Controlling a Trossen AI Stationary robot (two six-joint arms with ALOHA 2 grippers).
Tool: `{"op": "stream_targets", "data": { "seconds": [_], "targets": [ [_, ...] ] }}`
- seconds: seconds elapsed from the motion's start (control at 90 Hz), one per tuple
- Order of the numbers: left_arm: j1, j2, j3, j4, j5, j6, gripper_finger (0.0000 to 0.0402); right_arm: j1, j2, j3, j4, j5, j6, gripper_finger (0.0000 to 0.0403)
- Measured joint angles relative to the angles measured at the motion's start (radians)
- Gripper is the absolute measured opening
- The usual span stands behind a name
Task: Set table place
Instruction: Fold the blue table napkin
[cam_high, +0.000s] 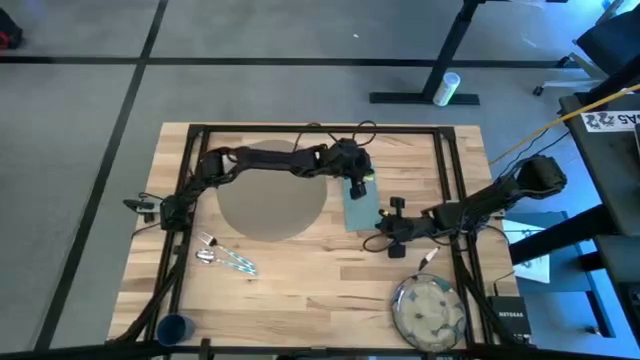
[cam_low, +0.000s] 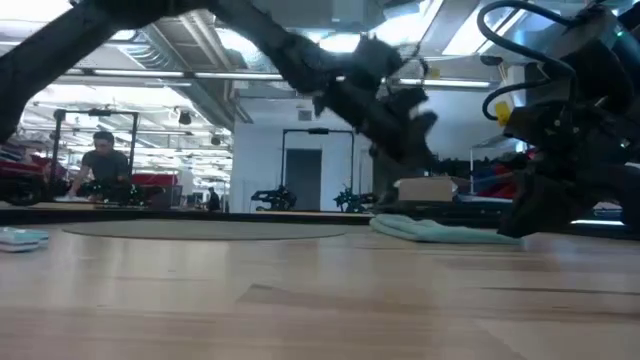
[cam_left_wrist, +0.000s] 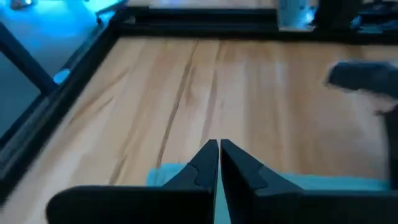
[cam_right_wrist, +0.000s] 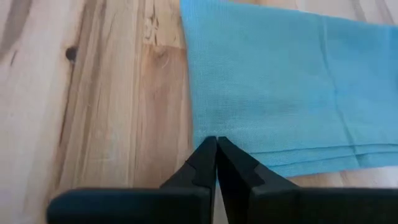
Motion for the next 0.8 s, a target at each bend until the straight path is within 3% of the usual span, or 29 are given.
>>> {"op": "stream_targets", "data": {
  "seconds": [0.256, 0.522, 0.8],
  "targets": [
    [-0.076, -0.044, -0.010, -0.278, -0.032, 0.049, 0.0000, 0.001, 0.000, 0.020, 0.071, 0.027, -0.043, 0.0000],
    [-0.126, -0.047, -0.091, -0.314, -0.110, 0.024, 0.0000, 0.001, -0.007, 0.063, 0.037, 0.032, -0.085, 0.0000],
    [-0.158, -0.096, -0.146, -0.437, -0.128, 0.027, 0.0000, 0.001, -0.063, 0.075, -0.024, 0.031, -0.115, 0.0000]
  ]
}}
